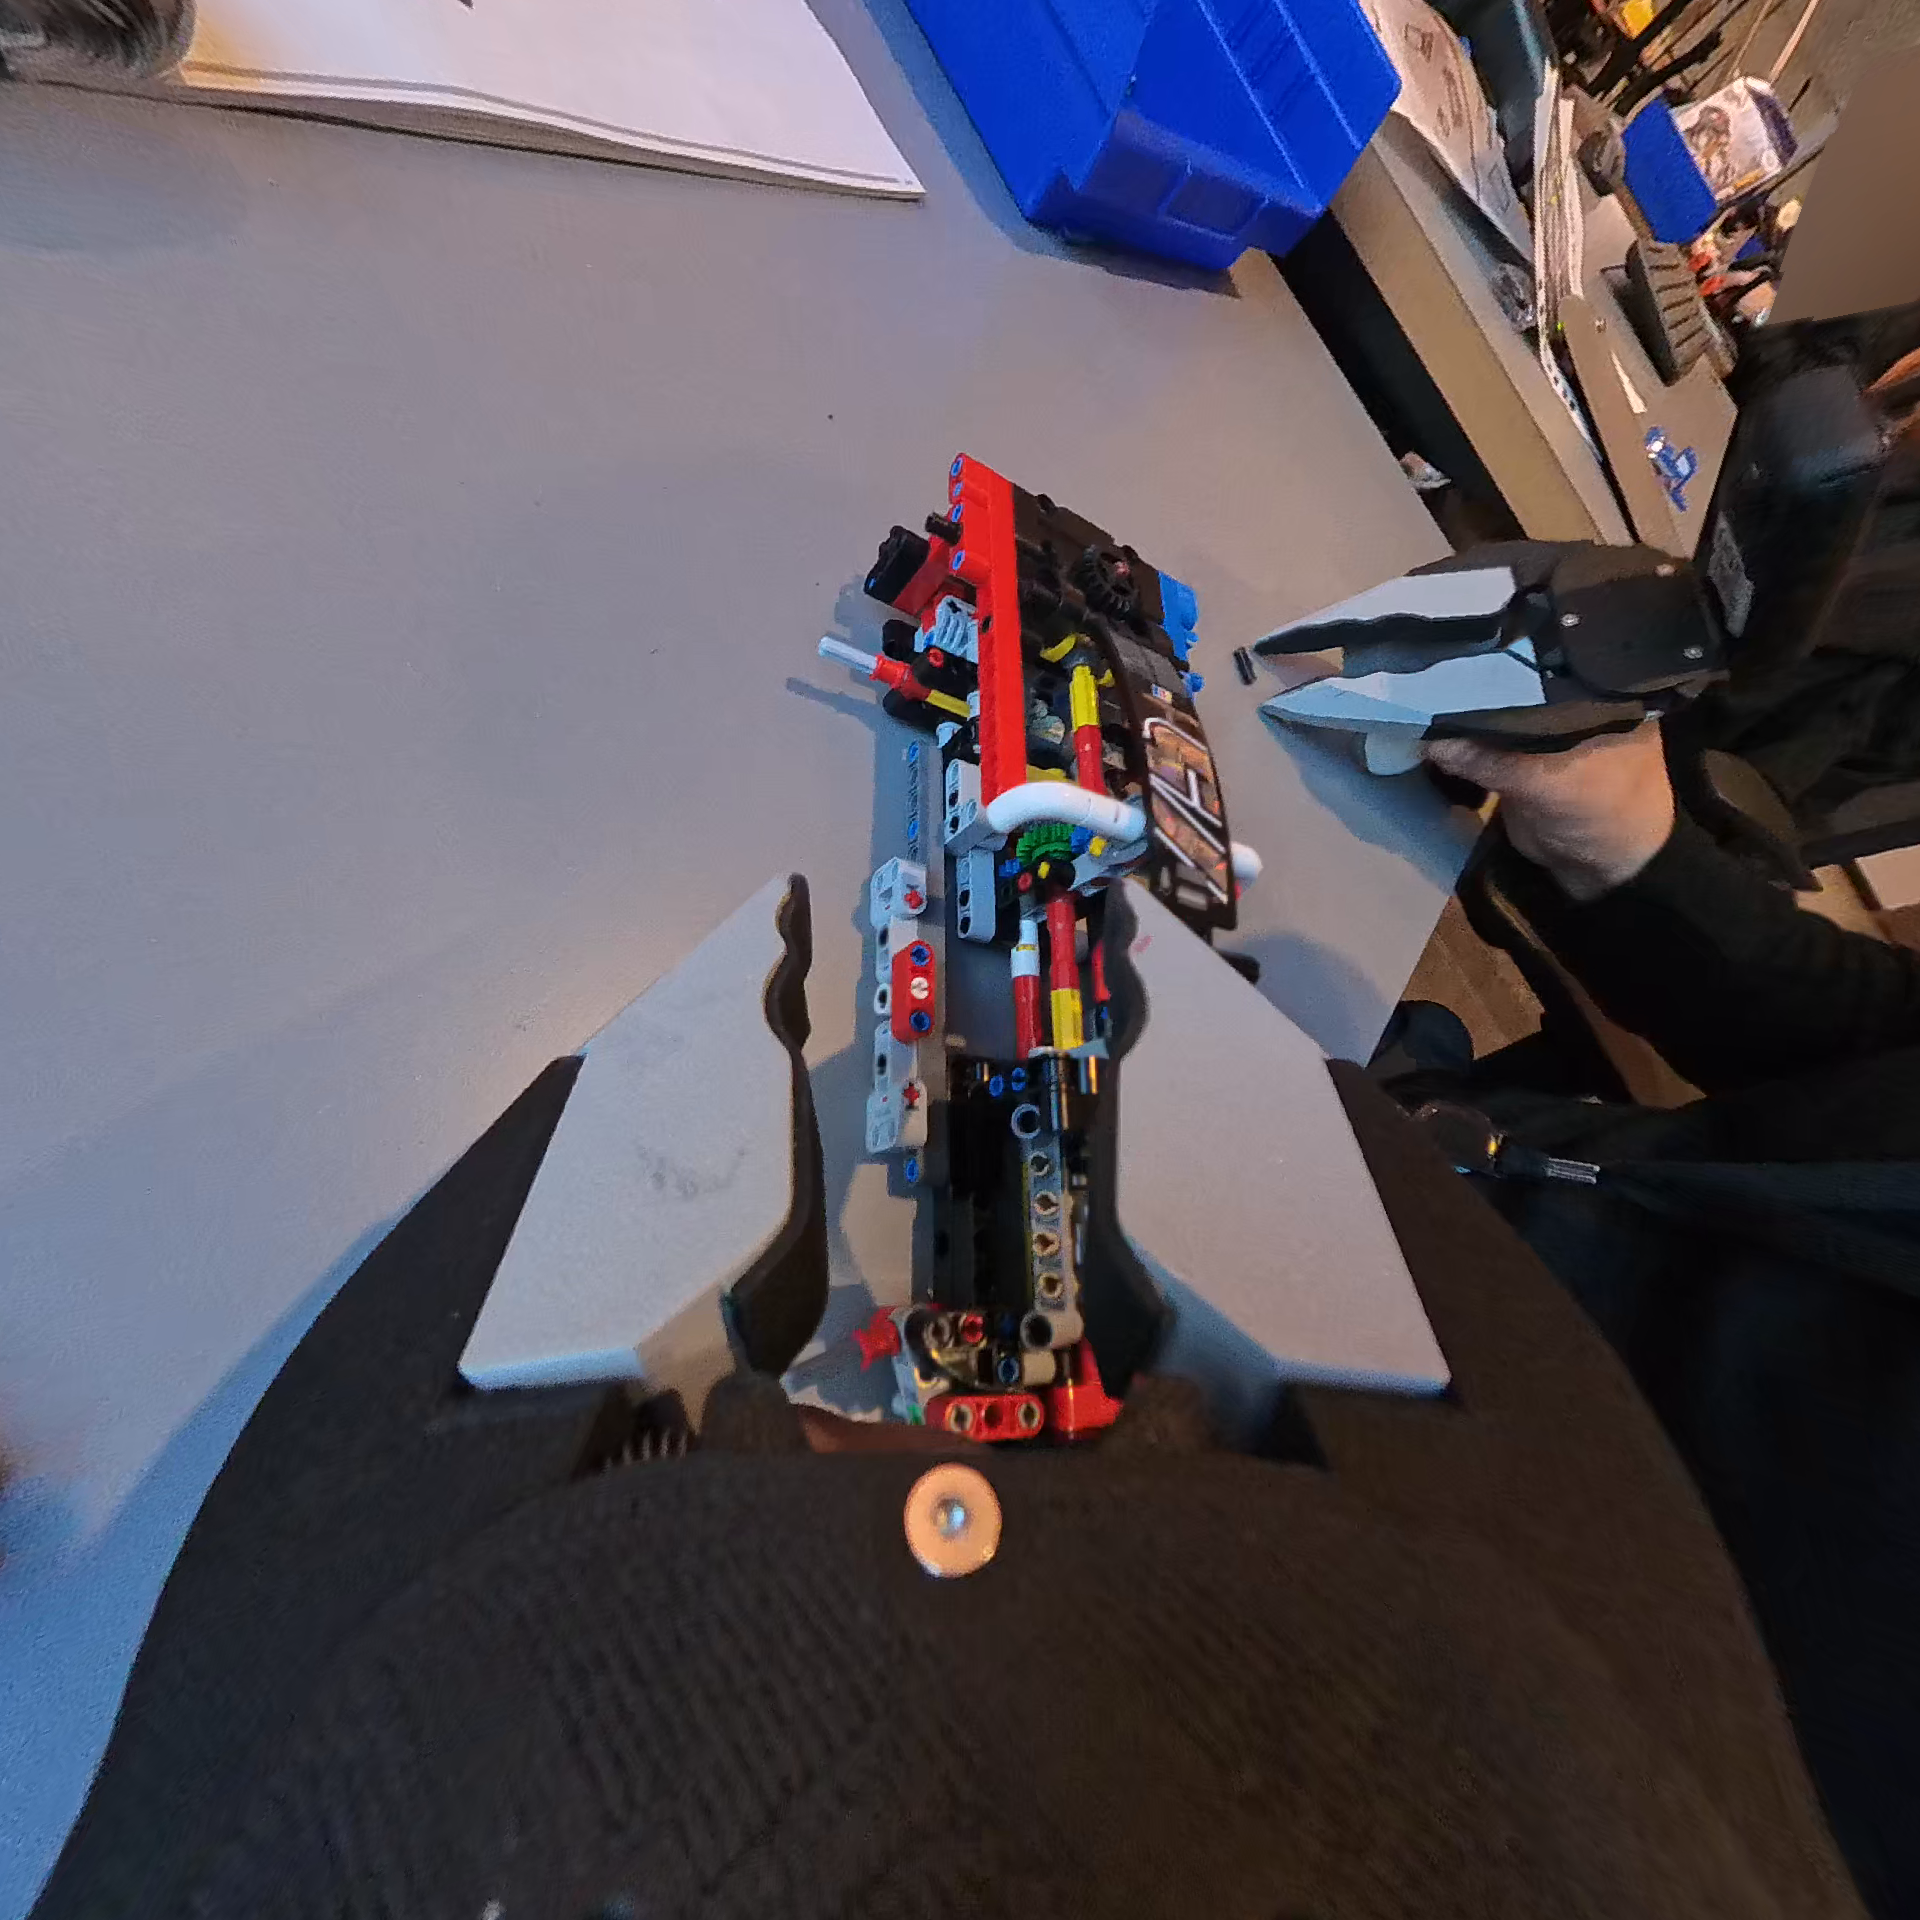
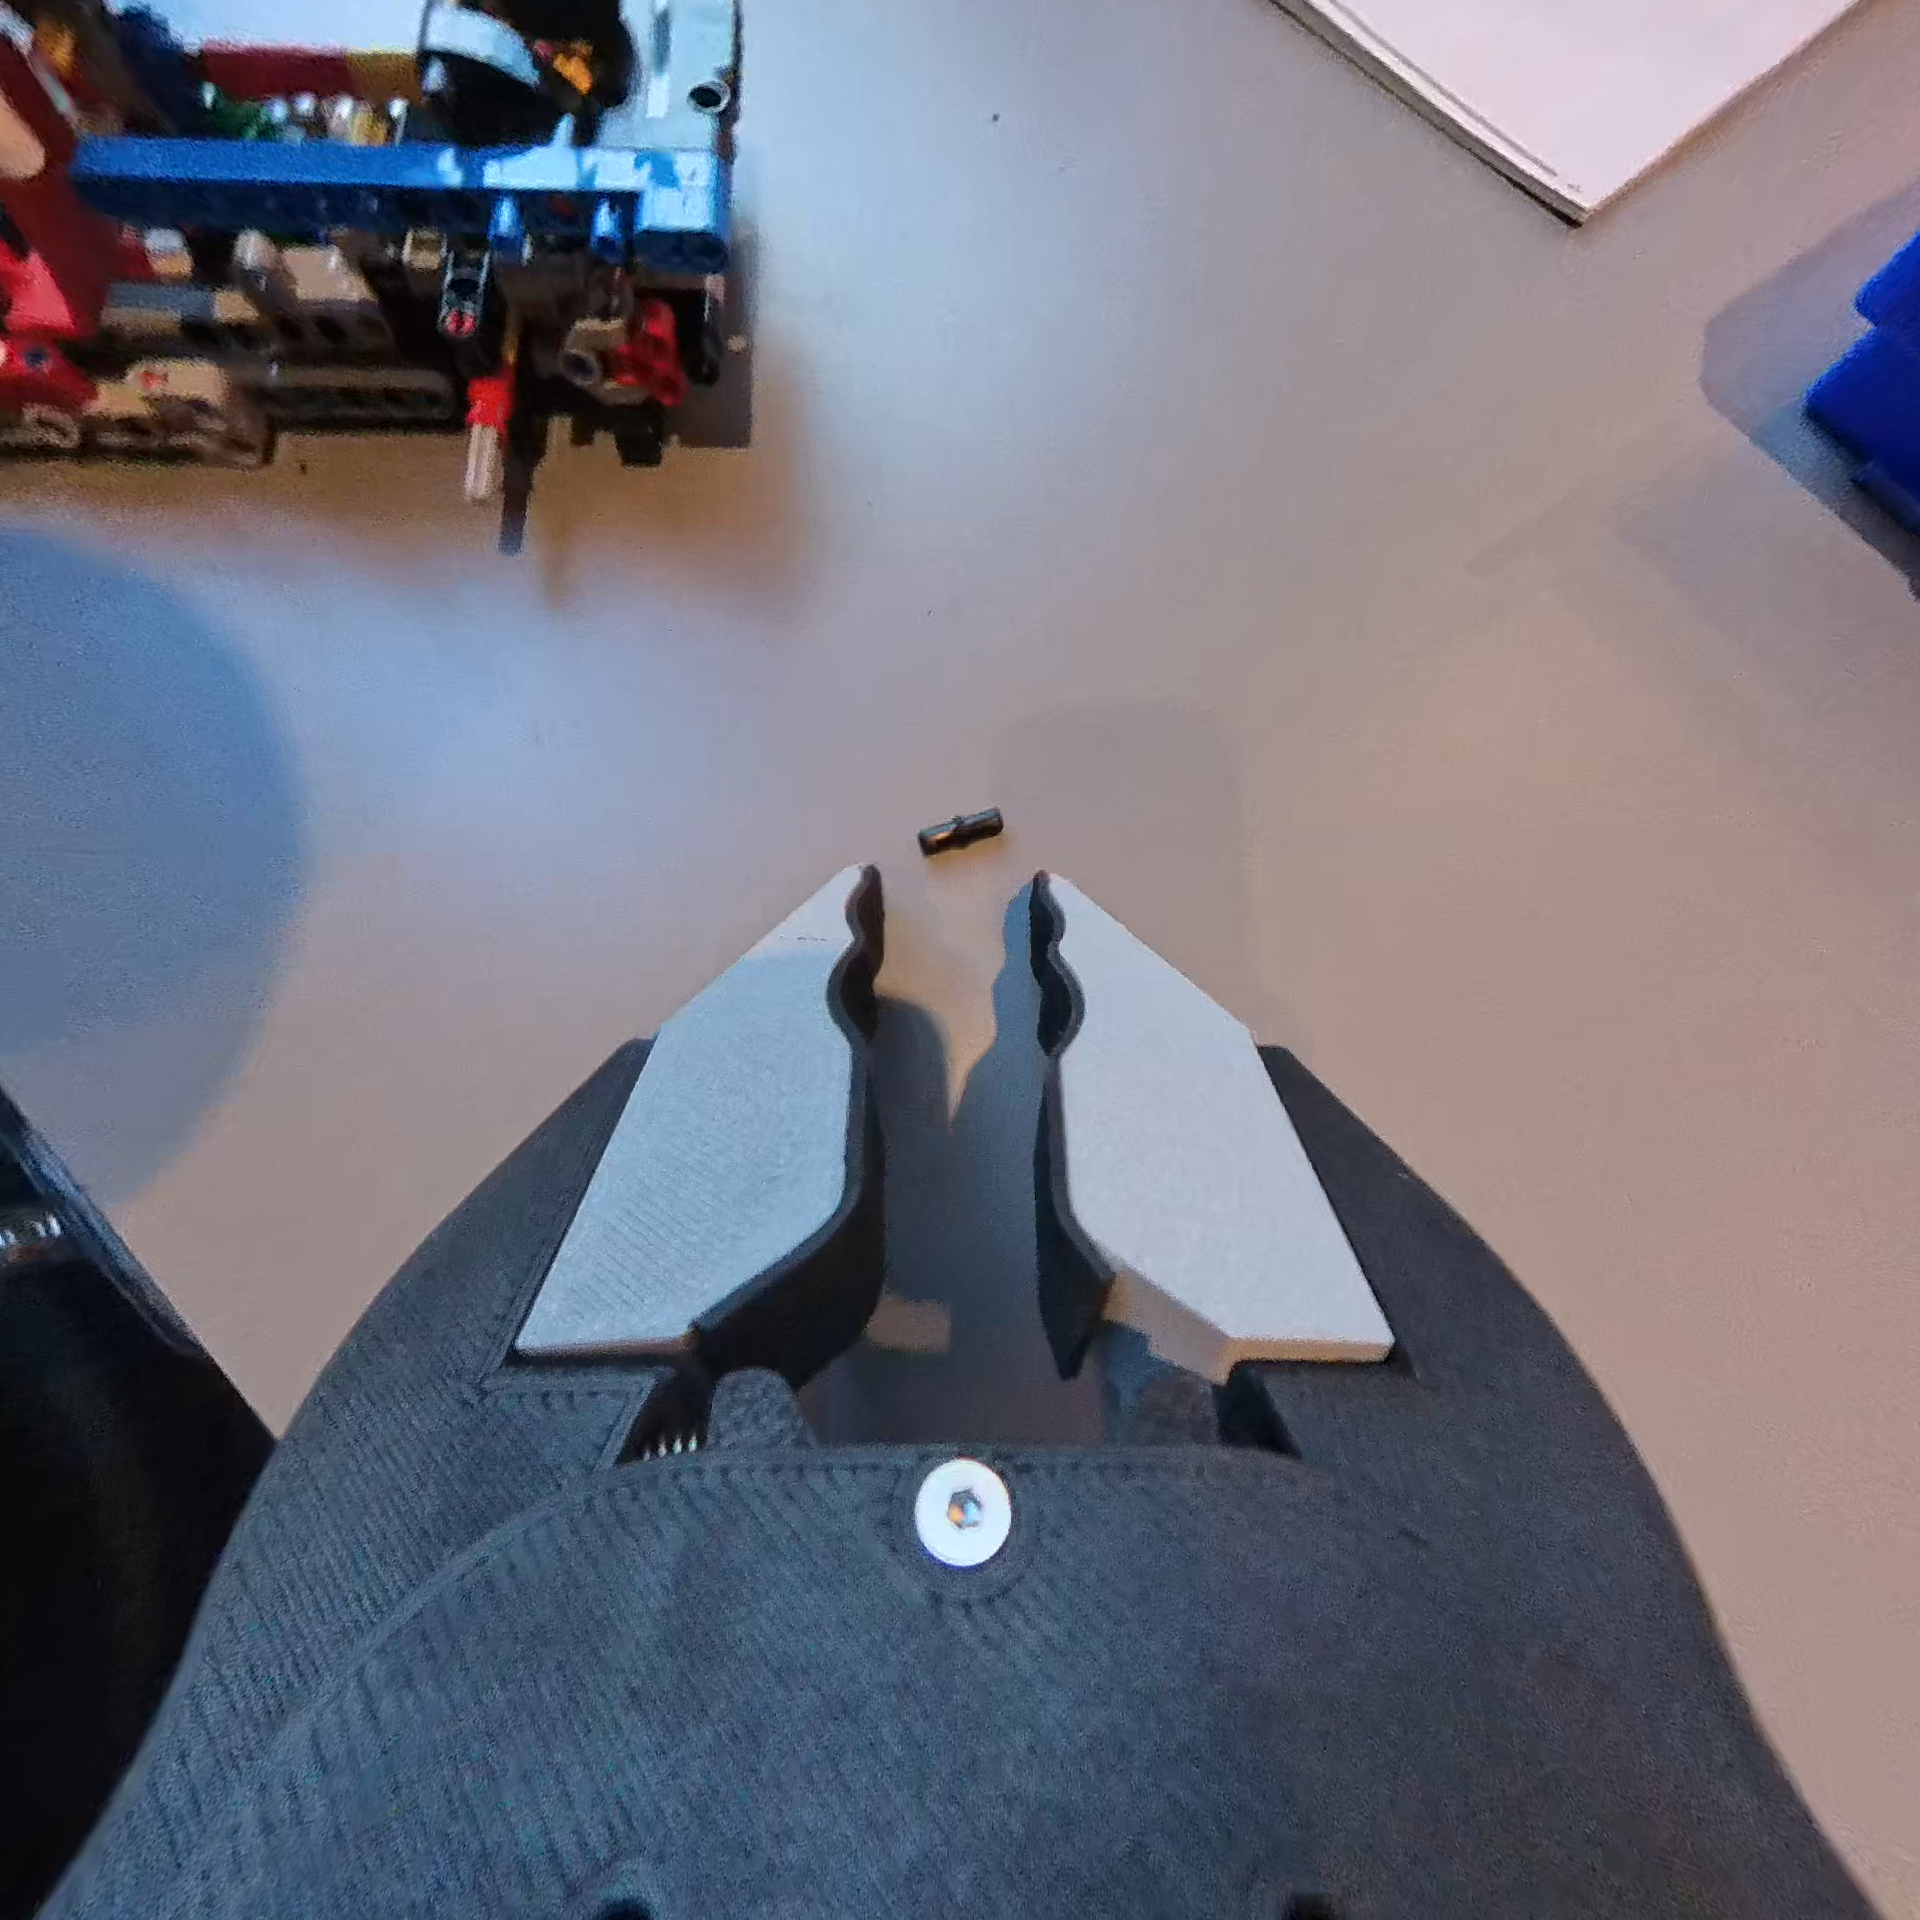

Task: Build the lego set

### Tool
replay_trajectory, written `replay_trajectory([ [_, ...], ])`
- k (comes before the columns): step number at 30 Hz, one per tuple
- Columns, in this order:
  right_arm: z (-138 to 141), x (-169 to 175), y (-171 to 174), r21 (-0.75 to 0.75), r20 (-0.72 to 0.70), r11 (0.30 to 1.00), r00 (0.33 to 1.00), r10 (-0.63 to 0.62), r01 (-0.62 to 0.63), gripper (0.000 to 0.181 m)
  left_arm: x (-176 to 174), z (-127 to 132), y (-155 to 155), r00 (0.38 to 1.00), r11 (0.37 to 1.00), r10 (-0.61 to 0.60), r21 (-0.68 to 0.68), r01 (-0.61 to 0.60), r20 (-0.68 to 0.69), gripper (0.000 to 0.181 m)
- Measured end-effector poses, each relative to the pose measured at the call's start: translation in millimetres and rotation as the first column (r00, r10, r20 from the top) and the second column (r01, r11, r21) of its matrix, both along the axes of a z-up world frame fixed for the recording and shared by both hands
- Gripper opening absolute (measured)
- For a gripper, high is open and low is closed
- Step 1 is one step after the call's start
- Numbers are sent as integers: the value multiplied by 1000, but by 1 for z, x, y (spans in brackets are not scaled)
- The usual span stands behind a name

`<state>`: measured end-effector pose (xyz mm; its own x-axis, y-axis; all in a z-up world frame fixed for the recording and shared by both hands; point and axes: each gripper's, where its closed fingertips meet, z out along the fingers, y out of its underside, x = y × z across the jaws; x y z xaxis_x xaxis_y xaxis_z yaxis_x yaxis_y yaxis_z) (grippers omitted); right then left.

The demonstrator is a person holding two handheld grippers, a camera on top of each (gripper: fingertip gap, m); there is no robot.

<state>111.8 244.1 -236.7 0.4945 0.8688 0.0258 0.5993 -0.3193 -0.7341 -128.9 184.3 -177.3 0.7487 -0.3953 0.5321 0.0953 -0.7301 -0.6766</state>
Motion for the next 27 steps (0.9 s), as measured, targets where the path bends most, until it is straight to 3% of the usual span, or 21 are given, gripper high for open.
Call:
replay_trajectory([
  [3, 0, -7, 3, -3, -3, 999, 999, -43, 43, 26, 6, 3, 1, 1000, 1000, -11, 4, 11, -5, 54],
  [5, 0, -11, 6, 17, 10, 999, 999, -46, 46, 14, 8, 4, 2, 1000, 1000, -15, 5, 15, -3, 54],
  [12, 0, -18, 4, 76, 65, 991, 992, 108, -113, 7, 5, -2, 0, 1000, 1000, -11, -15, 11, 2, 54],
  [16, 7, -10, -7, 95, 42, 988, 992, 116, -120, 22, 2, -1, 1, 1000, 1000, 1, -13, -1, 12, 54],
  [20, 0, -2, -5, 94, 69, 992, 995, 76, -83, 14, 2, 0, 4, 1000, 1000, 2, -8, -2, 17, 53],
  [25, 1, -4, 6, 116, 63, 984, 989, 132, -138, 24, 9, 0, 3, 1000, 1000, -21, -16, 20, -8, 53],
  [27, 0, -4, 2, 68, 36, 979, 981, 191, -193, 17, 8, 1, 2, 1000, 1000, -19, -18, 18, -22, 53],
])
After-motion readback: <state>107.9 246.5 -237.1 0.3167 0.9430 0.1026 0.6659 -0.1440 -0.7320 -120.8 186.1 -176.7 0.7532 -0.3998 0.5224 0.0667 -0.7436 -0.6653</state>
